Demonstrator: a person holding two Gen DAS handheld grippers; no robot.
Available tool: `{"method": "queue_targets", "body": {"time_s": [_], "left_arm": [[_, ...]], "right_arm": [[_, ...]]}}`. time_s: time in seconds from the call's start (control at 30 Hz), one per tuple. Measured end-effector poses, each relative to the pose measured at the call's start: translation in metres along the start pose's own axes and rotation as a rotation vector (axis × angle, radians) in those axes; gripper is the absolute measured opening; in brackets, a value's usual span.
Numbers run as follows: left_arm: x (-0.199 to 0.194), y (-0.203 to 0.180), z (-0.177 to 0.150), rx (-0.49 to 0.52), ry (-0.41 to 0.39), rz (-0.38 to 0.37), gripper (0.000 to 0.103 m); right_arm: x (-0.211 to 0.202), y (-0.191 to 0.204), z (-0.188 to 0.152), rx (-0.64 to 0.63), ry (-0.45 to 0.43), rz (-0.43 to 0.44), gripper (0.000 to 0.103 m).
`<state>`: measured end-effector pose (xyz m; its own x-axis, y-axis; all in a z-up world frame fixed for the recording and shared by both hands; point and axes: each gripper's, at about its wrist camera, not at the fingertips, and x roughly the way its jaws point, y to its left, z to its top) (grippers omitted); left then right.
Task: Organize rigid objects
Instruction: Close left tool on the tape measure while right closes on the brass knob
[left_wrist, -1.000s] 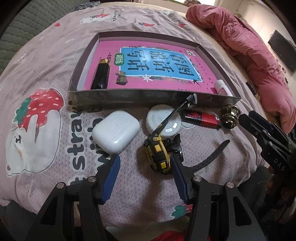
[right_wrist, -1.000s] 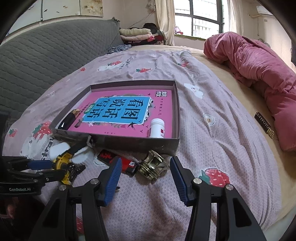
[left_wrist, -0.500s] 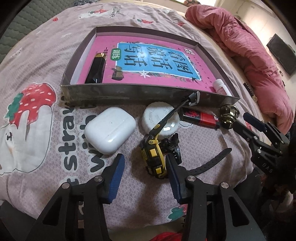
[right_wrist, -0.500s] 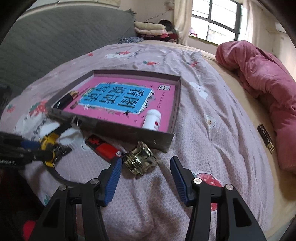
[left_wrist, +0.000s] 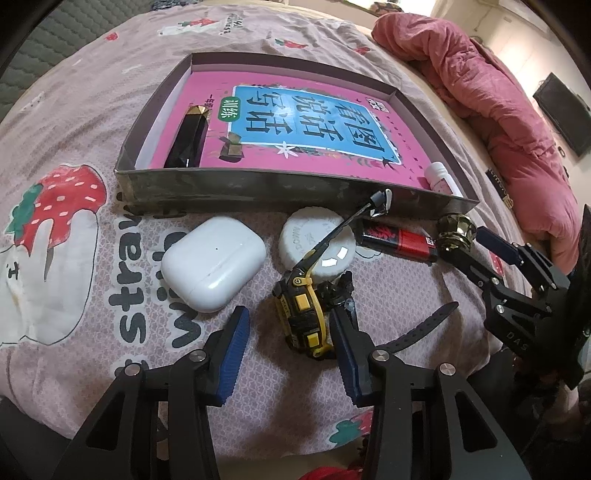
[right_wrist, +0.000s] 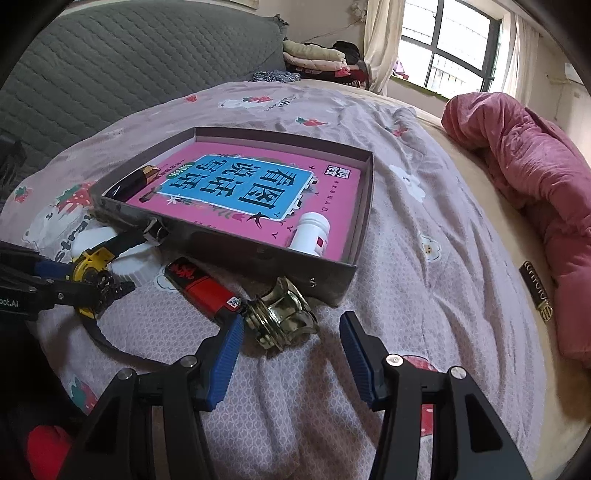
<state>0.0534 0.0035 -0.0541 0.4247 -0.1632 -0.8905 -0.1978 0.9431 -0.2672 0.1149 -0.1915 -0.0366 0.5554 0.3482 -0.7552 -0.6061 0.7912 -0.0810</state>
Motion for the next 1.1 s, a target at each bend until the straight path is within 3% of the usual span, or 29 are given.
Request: {"method": "queue_targets", "body": {"time_s": [0.6, 0.7, 1.0, 1.1], "left_arm": [[0.0, 0.002, 0.002, -0.038, -0.006, 0.011, 0.043], [0.002, -0.001, 0.003, -0.031, 0.0, 0.01, 0.042], [0.005, -0.004, 0.004, -0.052, 0.004, -0.009, 0.042], [0.004, -0.003, 0.004, -0.062, 0.005, -0.026, 0.034]], "right_arm": [[0.015, 0.012, 0.003, -0.082, -0.013, 0.011, 0.052], [0.015, 0.011, 0.003, -0.068, -0.014, 0.019, 0.046], [0.01, 0.006, 0.001, -0.035, -0.017, 0.051, 0.045], [0.006, 0.002, 0.001, 0.004, -0.026, 0.085, 0.045]]}}
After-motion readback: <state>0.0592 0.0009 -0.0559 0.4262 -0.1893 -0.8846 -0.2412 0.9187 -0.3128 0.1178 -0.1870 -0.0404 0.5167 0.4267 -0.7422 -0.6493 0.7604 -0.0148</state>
